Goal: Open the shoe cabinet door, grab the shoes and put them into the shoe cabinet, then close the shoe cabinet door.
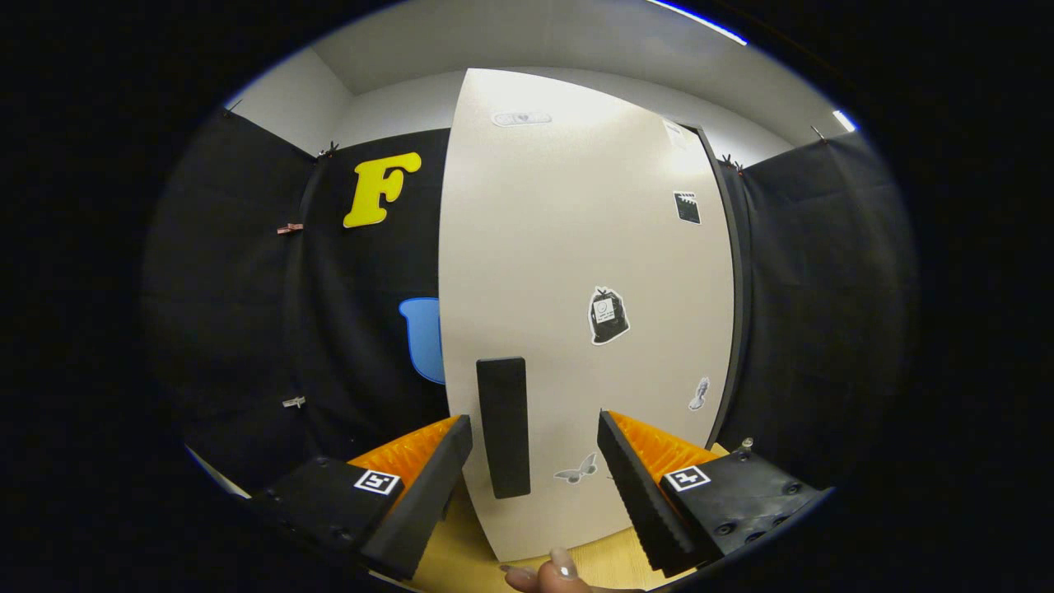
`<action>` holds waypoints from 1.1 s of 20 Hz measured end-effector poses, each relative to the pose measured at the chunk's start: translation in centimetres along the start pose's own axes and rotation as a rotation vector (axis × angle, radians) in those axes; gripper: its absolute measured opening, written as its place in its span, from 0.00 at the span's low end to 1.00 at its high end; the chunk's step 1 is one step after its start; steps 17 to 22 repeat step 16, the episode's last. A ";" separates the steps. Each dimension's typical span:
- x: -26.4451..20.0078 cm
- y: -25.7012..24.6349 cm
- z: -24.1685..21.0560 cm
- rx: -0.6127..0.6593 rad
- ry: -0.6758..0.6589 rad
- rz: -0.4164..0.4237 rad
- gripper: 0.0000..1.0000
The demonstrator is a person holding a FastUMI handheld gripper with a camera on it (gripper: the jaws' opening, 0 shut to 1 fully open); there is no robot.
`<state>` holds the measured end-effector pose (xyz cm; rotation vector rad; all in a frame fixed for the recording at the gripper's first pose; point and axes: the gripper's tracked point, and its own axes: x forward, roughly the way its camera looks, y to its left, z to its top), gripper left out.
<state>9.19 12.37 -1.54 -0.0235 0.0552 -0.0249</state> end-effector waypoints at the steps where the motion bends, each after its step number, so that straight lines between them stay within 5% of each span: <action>1: -0.1 0.0 0.0 -0.005 -0.001 0.001 1.00; 22: -0.2 -0.5 -0.4 0.003 0.001 -0.022 1.00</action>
